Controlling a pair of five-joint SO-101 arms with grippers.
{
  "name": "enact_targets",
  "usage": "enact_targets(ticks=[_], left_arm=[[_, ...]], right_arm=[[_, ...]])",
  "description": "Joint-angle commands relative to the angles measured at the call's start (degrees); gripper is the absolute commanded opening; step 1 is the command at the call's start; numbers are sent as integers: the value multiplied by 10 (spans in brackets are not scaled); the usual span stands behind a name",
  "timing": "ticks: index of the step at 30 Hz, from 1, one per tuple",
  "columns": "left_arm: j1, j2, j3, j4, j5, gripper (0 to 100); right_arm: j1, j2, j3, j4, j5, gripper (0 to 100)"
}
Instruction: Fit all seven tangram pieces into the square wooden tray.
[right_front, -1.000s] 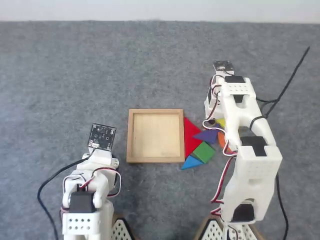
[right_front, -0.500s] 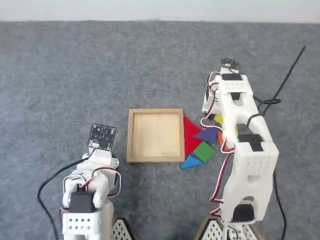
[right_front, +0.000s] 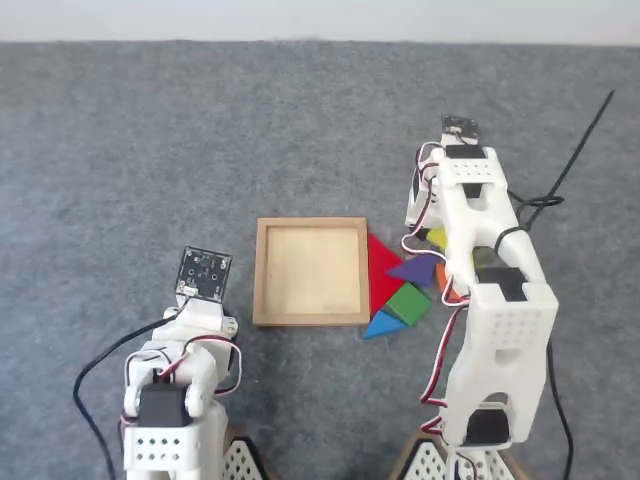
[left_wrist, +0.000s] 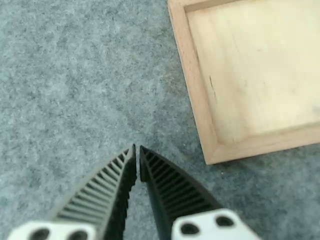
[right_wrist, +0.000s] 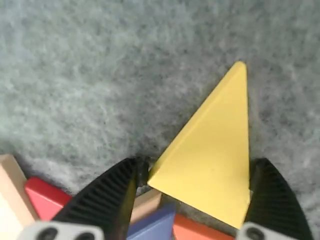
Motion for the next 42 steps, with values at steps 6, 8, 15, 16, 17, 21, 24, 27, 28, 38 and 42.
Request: enact_targets(ticks=[6, 8, 15, 16, 17, 21, 24, 27, 28, 38, 42], left_arm=[[-2, -11, -7, 3, 5, 13], [-2, -11, -7, 3, 5, 13], [-2, -11, -7, 3, 5, 13], [-2, -11, -7, 3, 5, 13], [-2, -11, -7, 3, 5, 13], [-2, -11, -7, 3, 5, 13], [-2, -11, -7, 3, 5, 13], [-2, -11, -7, 3, 5, 13], [-2, -11, -7, 3, 5, 13], [-2, -11, -7, 3, 5, 13], [-2, -11, -7, 3, 5, 13]], right_arm=[[3, -1, -14, 9, 59, 297], [1, -2, -16, 9, 64, 296], [-9, -67, -21, 24, 72, 296], [-16, -80, -21, 33, 84, 296], [-26, -90, -21, 41, 91, 296], [-65, -137, -24, 58, 103, 296], [-95, -166, -24, 61, 120, 296], [-109, -175, -22, 65, 137, 299], [-107, -175, -22, 75, 148, 299], [-15, -138, 18, 42, 196, 333], [-9, -106, 17, 27, 196, 414]])
